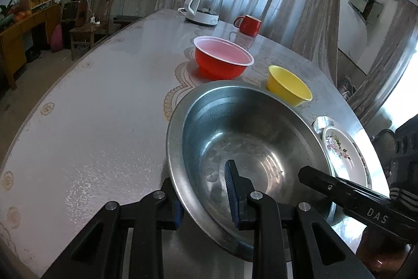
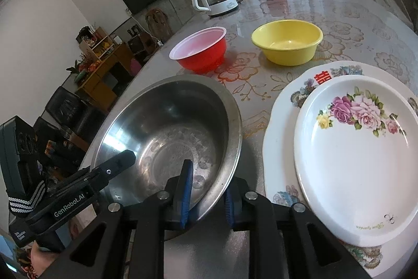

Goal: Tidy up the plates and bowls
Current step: 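Carry the steel basin with both grippers beside the plate stack and lower it, then open both grippers to release the steel basin on the table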

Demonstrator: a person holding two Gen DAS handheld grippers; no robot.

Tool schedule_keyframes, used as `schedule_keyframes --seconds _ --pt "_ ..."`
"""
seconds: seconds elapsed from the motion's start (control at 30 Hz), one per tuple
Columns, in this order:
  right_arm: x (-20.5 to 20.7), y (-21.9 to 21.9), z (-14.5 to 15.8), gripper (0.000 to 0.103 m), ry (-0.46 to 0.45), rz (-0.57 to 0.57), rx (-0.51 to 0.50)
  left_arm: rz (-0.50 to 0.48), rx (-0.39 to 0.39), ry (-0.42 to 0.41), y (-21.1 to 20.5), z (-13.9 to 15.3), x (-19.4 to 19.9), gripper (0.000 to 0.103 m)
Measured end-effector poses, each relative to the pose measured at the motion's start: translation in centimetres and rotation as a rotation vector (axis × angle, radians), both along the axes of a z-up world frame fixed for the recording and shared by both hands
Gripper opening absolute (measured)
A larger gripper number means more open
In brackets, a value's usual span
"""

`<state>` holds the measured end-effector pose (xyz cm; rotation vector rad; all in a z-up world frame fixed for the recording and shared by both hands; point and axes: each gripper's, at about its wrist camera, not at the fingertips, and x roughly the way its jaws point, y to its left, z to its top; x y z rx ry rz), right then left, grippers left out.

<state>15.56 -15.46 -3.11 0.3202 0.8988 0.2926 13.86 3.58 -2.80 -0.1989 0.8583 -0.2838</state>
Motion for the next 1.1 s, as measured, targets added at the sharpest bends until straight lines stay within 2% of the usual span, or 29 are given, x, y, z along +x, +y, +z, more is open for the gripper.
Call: schedule_keyframes --seconds 0.13,0.33,0.7,0.9,1.03,1.1 --pt "0.2 0.4 0.1 0.023 0.010 -0.005 -0.013 0.000 0.001 0.010 -0.2 -0.3 0.4 0.026" --pt "-0.2 1.2 0.5 0.035 0.026 0.012 -0.042 0.018 -0.009 0.035 -0.2 -1.1 0.8 0.026" --pt "-1.7 0.3 0.7 0.035 0.035 -0.001 -0.015 0.003 -0.005 0.032 -1.0 -1.3 0.9 0.027" --pt "-2.1 0.0 0.9 0.035 0.039 0.004 -0.009 0.005 -0.029 0.036 -0.7 -1.3 0.8 0.035" --pt "-2.5 -0.4 1.1 0.035 0.036 0.000 -0.008 0.016 -0.026 0.022 -0.5 -0.9 0.4 0.049" --pt "-2.7 -0.8 1.1 0.035 0.034 -0.007 -0.001 0.017 -0.023 0.015 -0.5 -0.7 0.2 0.049"
